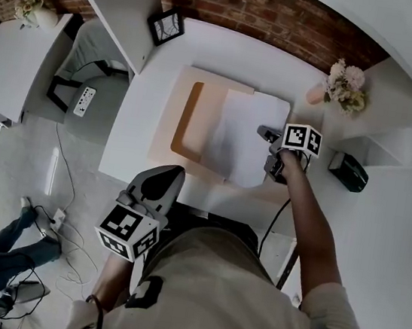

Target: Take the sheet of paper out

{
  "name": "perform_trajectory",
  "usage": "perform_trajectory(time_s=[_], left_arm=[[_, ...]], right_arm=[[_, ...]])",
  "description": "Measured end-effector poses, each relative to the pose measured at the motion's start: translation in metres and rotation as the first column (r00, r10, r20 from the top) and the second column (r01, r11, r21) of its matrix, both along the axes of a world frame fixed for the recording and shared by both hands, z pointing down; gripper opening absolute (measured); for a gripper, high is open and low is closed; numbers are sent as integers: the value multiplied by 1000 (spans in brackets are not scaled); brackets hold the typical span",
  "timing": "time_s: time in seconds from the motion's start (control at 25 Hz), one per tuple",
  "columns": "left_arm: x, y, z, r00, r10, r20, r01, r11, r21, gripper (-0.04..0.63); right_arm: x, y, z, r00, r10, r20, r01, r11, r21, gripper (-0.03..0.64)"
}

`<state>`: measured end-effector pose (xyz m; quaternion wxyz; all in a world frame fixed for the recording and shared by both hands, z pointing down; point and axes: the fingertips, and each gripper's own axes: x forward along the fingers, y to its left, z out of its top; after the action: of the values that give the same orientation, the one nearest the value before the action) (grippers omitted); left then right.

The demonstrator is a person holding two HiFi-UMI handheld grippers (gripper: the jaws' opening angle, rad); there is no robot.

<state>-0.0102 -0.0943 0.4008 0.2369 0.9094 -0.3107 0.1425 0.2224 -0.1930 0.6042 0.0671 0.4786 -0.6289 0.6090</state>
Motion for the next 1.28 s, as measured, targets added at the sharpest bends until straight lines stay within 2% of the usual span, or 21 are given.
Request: perform_trajectory(time_s=[0.48,0.88,1.28], left_arm=[[2,3,0,1000,9,3,-9,1000,4,15],[4,9,-1,1000,23,-3,-23,1000,9,15],[-3,15,-5,999,45,-25,-45,999,26,15]], right_arm=[[-6,7,-33,980,63,187,-67,998,18,28],[-5,17,-45,979,35,200,-43,999,33,28],[-9,23,-63,979,61,196,-73,996,51,28]])
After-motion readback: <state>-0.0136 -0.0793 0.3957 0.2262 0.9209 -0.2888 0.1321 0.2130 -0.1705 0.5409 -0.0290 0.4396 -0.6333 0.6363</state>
